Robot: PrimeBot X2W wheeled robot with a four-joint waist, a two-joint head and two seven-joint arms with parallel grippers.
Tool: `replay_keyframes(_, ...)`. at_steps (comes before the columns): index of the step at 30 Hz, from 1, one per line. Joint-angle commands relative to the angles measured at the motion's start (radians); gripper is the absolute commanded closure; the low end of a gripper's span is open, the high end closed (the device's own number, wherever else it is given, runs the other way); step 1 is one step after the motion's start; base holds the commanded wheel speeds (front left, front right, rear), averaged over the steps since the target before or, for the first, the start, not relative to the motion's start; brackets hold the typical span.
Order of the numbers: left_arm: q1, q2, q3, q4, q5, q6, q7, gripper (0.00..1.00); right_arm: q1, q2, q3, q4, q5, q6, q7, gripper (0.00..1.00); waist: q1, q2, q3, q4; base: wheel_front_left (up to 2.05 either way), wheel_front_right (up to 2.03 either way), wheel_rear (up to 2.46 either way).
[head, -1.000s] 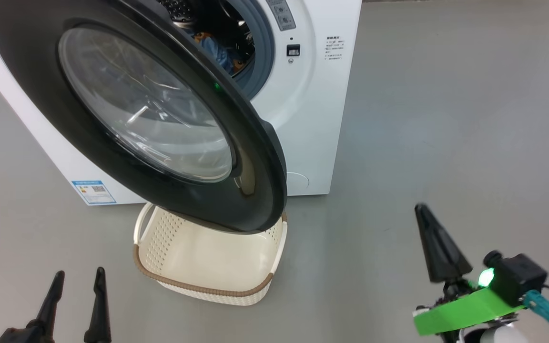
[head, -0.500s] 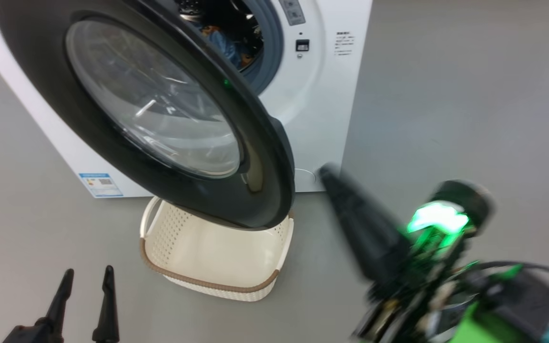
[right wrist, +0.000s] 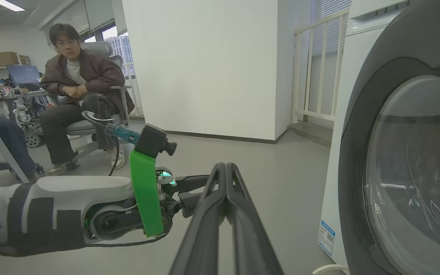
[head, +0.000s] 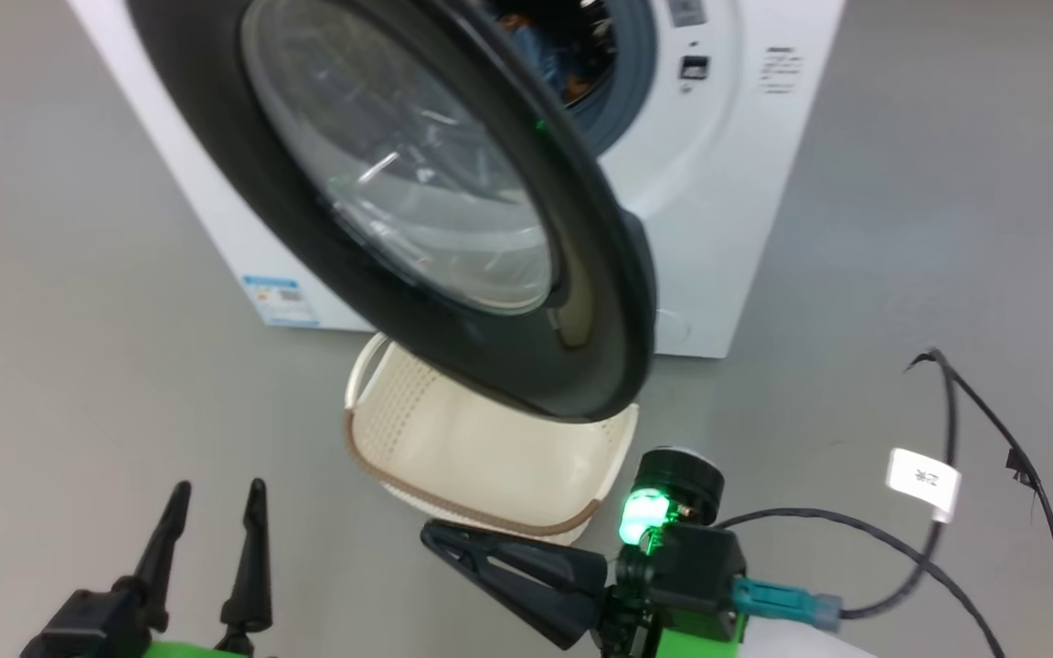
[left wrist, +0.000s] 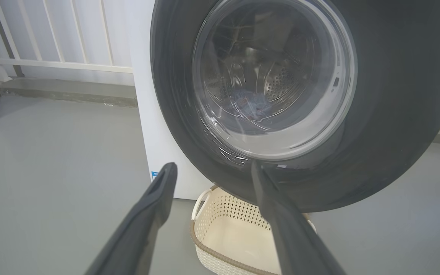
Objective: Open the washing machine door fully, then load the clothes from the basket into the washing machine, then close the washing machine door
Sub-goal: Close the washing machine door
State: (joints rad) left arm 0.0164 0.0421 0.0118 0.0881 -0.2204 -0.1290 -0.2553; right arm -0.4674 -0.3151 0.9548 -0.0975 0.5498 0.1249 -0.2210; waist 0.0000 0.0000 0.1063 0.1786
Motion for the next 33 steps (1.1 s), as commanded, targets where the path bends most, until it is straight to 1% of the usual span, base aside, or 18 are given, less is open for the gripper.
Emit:
replay_keyframes(1, -0.040, 0.009, 0.027, -0.027, -0.011, -0.002, -0.006, 0.00, -0.011, 0.011, 0.009, -0.013, 0.010, 0.006, 0.000, 1.00, 0.0000, 0.0000, 0.045, 0.051, 0.00, 0.00, 0.00)
replay_keyframes(4, -0.053, 0.008, 0.012, -0.035, -0.028, -0.002, -0.006, 0.00, -0.031, 0.005, 0.050, 0.047, 0.027, 0.006, 0.016, 1.00, 0.0000, 0.0000, 0.079, 0.082, 0.00, 0.00, 0.00)
replay_keyframes(7, -0.072, 0.008, -0.005, -0.044, -0.046, -0.002, -0.006, 0.00, -0.049, -0.002, 0.066, 0.101, 0.034, 0.006, 0.016, 1.00, 0.0000, 0.0000, 0.117, 0.110, 0.00, 0.00, 0.00)
replay_keyframes(11, -0.099, 0.008, -0.023, -0.054, -0.062, -0.002, -0.006, 0.00, -0.063, -0.002, 0.032, 0.169, 0.021, 0.006, 0.002, 1.00, 0.0000, 0.0000, 0.162, 0.134, 0.00, 0.00, 0.00)
replay_keyframes(16, -0.132, 0.008, -0.046, -0.049, -0.082, -0.002, -0.006, 0.00, -0.067, -0.006, -0.015, 0.222, -0.004, 0.006, -0.015, 1.00, 0.0000, 0.0000, 0.195, 0.138, 0.00, 0.00, 0.00)
replay_keyframes(25, -0.180, 0.008, -0.058, -0.066, -0.085, -0.002, -0.006, 0.00, -0.059, -0.022, -0.193, 0.280, -0.052, 0.006, -0.036, 1.00, 0.0000, 0.0000, 0.236, 0.112, 0.00, 0.00, 0.00)
replay_keyframes(29, -0.193, 0.008, -0.061, -0.072, -0.086, -0.002, -0.006, 0.00, -0.064, -0.017, -0.284, 0.293, -0.079, 0.006, -0.039, 1.00, 0.0000, 0.0000, 0.260, 0.100, 0.00, 0.00, 0.00)
replay_keyframes(33, -0.203, 0.008, -0.067, -0.074, -0.090, -0.002, -0.006, 0.00, -0.080, 0.001, -0.365, 0.294, -0.099, 0.006, -0.040, 1.00, 0.0000, 0.0000, 0.284, 0.090, 0.00, 0.00, 0.00)
